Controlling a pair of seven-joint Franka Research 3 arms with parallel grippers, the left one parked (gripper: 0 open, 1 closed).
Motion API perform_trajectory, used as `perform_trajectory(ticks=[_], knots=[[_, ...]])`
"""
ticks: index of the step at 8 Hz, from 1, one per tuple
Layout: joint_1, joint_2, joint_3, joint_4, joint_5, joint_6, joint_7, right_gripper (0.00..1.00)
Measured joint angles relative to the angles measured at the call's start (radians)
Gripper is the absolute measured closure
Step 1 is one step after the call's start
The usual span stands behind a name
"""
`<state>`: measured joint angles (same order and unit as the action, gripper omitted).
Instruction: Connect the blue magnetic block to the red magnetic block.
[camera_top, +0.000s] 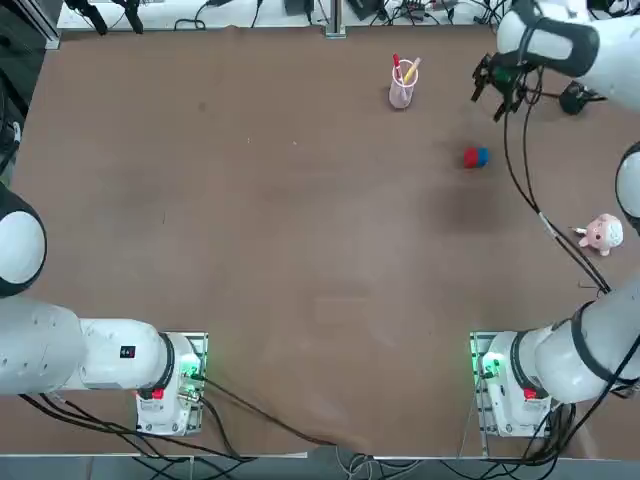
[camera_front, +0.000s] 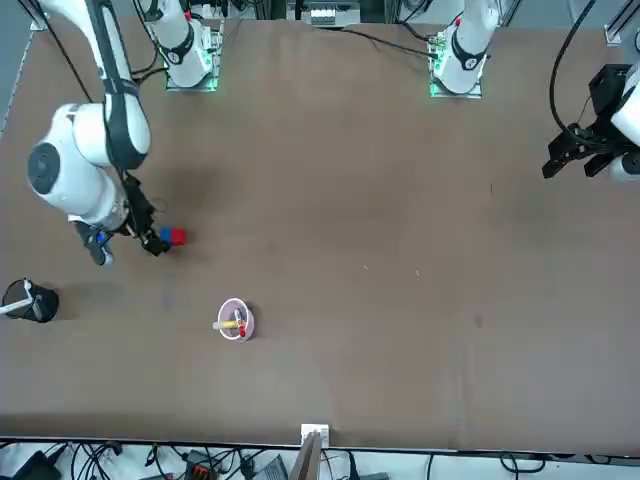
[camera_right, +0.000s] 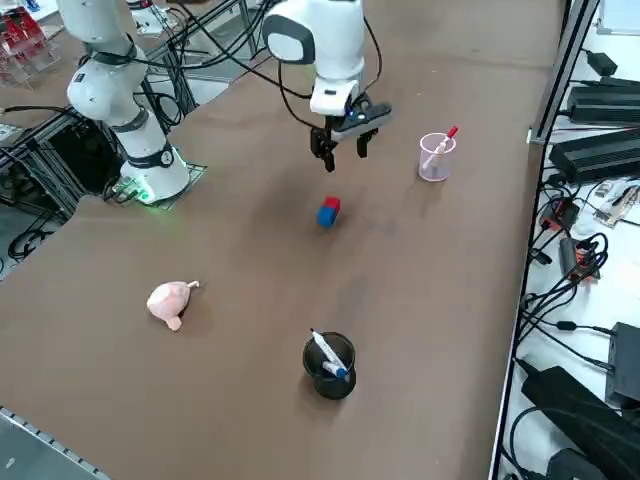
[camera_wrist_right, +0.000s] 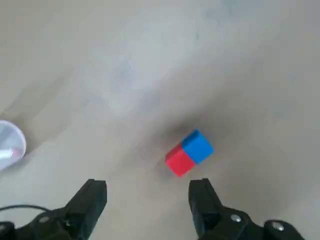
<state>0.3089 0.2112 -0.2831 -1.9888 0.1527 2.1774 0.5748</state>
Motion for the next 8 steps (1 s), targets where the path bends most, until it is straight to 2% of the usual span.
perform_trajectory(ticks=[3,4,8], knots=[[-0.045,-0.074,-0.028,0.014,-0.006,-0.014,-0.371,0.0],[-0.053,-0.093,-0.034,0.031,-0.006,-0.04,-0.438,0.0],[-0.049,-0.105,-0.026,0.275,-0.006,-0.305,-0.478,0.0]])
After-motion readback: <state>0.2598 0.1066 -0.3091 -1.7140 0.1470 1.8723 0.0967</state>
